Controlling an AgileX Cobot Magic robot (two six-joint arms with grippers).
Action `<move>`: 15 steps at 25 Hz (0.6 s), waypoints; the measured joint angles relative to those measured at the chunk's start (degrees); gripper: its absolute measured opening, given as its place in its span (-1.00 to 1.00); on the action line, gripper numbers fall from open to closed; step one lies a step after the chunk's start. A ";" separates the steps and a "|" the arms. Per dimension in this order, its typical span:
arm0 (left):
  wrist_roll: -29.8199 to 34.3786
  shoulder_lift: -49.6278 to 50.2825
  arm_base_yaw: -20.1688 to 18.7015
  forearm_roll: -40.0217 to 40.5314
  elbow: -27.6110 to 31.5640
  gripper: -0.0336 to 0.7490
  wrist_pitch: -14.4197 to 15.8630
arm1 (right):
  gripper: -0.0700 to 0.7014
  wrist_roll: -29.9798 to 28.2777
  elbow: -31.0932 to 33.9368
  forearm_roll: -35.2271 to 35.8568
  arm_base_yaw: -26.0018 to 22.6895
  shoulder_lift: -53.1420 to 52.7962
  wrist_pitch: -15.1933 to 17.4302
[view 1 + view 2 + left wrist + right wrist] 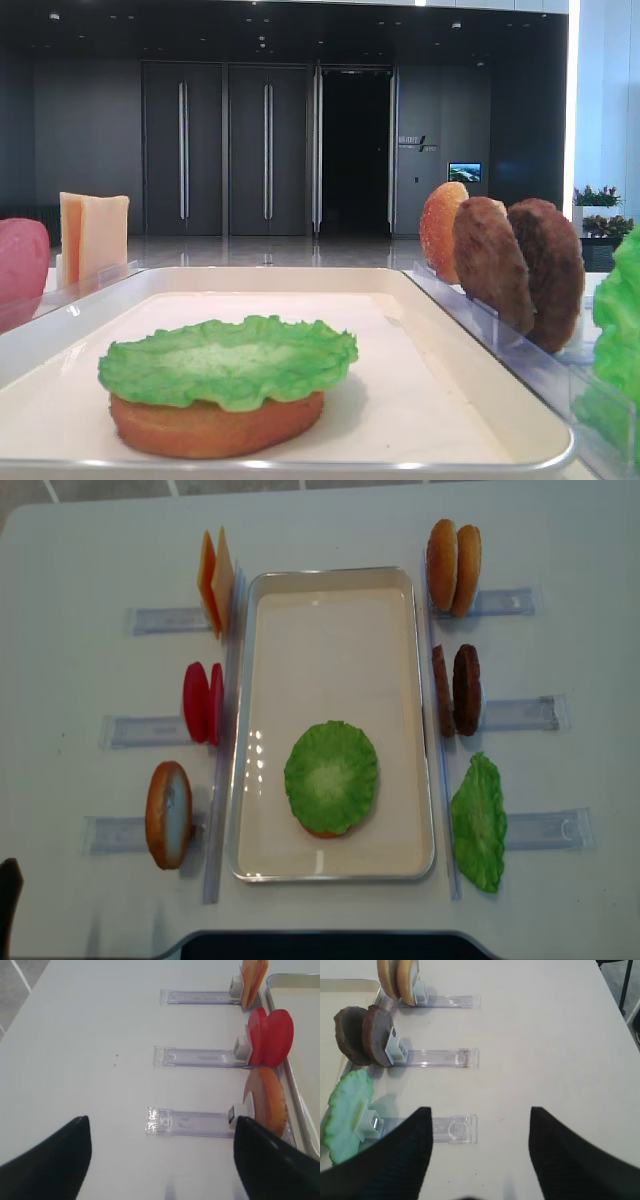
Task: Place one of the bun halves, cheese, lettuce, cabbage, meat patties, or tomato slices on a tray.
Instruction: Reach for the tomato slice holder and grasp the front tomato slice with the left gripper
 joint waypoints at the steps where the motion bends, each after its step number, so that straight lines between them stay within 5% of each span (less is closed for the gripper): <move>1: 0.00 0.00 0.00 0.00 0.00 0.85 0.00 | 0.30 0.00 0.00 0.00 0.00 0.00 0.00; 15: 0.00 0.00 0.00 0.00 0.00 0.85 0.00 | 0.30 0.00 0.00 0.00 0.00 0.00 0.00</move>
